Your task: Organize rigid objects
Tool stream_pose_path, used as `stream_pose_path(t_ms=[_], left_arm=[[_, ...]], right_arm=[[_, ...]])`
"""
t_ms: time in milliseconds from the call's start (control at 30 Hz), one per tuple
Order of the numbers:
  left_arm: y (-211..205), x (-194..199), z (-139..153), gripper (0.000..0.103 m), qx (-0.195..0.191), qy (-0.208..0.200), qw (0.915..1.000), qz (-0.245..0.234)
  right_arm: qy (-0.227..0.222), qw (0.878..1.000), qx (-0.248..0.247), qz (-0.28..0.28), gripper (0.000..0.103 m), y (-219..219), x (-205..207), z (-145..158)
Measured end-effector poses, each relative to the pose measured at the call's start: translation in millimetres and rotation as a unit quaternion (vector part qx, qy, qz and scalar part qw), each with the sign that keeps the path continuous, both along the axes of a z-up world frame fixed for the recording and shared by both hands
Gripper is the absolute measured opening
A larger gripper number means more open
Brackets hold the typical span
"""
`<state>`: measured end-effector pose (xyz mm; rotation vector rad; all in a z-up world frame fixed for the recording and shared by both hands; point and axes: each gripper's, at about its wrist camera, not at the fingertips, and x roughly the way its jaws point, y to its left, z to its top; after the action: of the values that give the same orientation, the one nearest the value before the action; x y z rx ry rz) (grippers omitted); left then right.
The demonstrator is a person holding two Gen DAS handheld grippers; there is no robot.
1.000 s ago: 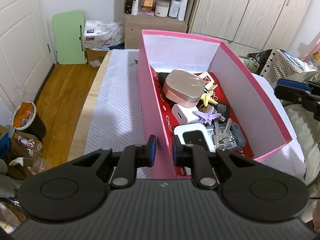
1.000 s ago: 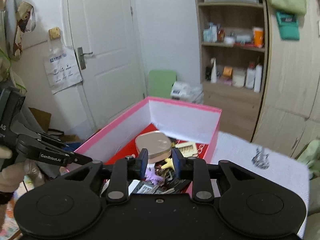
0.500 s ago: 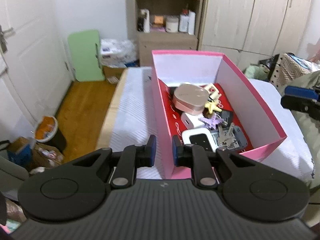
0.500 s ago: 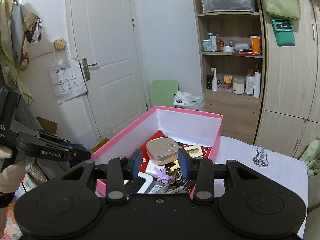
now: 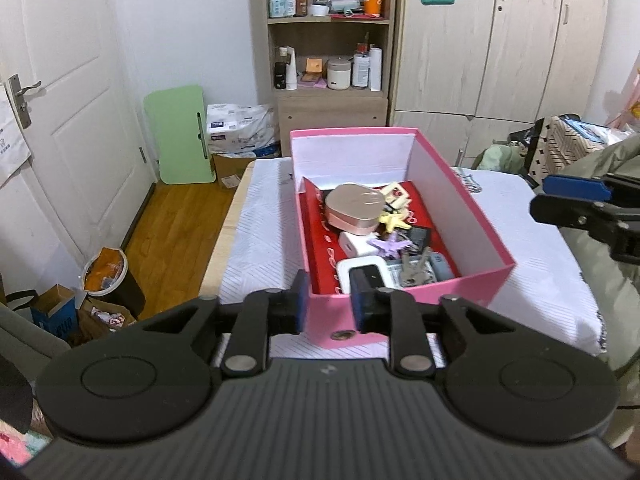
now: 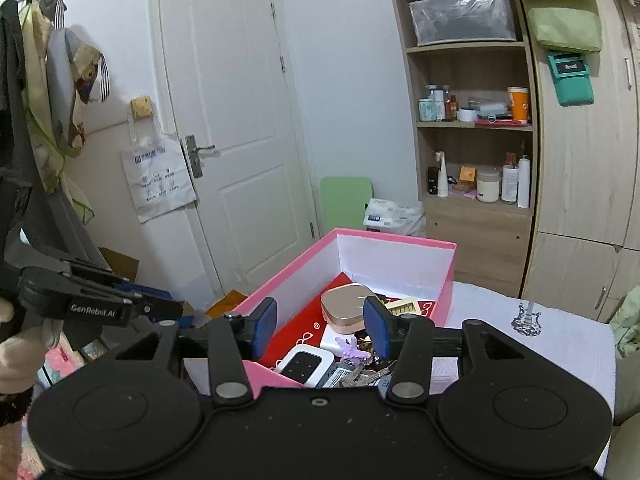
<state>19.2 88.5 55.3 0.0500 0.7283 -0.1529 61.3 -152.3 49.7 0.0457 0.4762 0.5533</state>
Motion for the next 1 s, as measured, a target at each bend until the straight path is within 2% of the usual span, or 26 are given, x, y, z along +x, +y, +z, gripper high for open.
stream_pose_path(t_ms=[67,133,200,233,300,400,467,567,700,867,1000], left_arm=[[-5,-7,4,0.048,-0.002,-0.001,1.0,0.001],[-11,-14,7,0.056,-0.001,-0.005,1.0,0.001],[-16,-19,8,0.07,-0.006,-0.005,1.0,-0.002],[-18,-21,9,0.073,-0.012,-0.004,0.9999,-0.003],[-21,-25,8,0.085,-0.019,-0.002,0.9998,-0.001],[-26,-28,5,0.098,-0.018,0.002,0.9997,0.015],[-30,-29,3,0.1,-0.012,0.001,0.9996,0.027],[-37,-29,1,0.1,0.002,0.006,0.9992,0.04],[-44,-32,-3,0.101,-0.013,0.009,0.9991,0.039],[-55,-44,-10,0.101,-0.01,-0.008,0.999,0.042],[-59,-49,-16,0.101,-0.023,-0.008,0.999,0.038]], right_arm=[[-0.001,1.0,0.002,-0.006,0.054,-4,-6,2],[0.002,1.0,0.004,-0.015,0.059,-9,-12,4],[0.005,1.0,0.002,-0.027,0.074,-13,-18,6],[0.003,0.999,0.0,-0.035,0.077,-15,-21,7],[0.002,0.998,0.003,-0.062,0.103,-18,-27,8],[-0.006,0.994,0.011,-0.105,0.103,-25,-39,10],[0.01,0.993,0.005,-0.115,0.103,-29,-43,11],[0.043,0.994,0.002,-0.098,0.103,-33,-44,9],[0.053,0.993,0.001,-0.105,0.103,-37,-51,7],[0.044,0.989,-0.019,-0.14,0.103,-37,-64,1],[0.044,0.989,-0.001,-0.143,0.103,-38,-79,-4]])
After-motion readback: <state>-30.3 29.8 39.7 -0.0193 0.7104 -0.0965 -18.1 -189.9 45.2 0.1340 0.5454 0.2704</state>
